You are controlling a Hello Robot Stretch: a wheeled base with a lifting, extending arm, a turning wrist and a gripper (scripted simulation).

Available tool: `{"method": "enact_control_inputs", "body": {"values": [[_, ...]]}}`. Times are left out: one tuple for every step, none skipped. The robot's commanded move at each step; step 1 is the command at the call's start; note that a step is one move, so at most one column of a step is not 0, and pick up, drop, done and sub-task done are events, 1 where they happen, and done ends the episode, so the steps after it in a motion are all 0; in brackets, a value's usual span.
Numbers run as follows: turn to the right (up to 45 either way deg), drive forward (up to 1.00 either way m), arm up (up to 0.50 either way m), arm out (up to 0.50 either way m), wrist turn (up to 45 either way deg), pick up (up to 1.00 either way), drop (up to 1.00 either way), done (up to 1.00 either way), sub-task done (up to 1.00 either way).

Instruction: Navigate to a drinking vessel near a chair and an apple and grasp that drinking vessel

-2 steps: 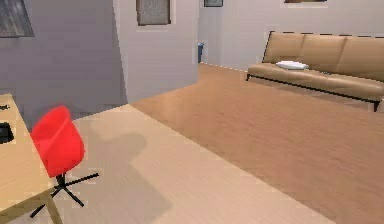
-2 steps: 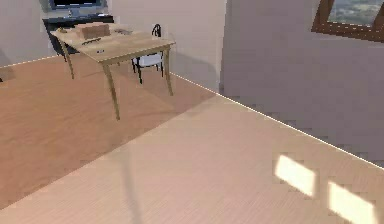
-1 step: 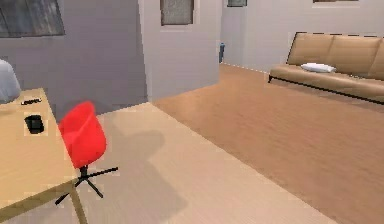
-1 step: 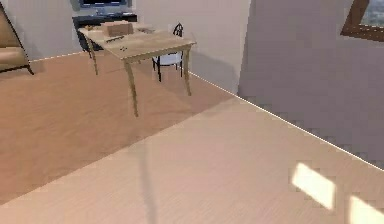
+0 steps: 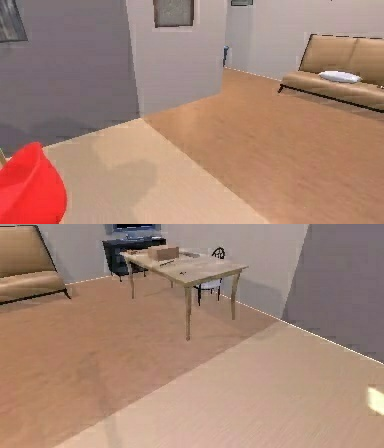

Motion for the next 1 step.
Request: {"method": "enact_control_inputs", "body": {"values": [[-6.0,0.0,0.0,0.0,0.0,0.0,0.0,0.0,0.0]]}}
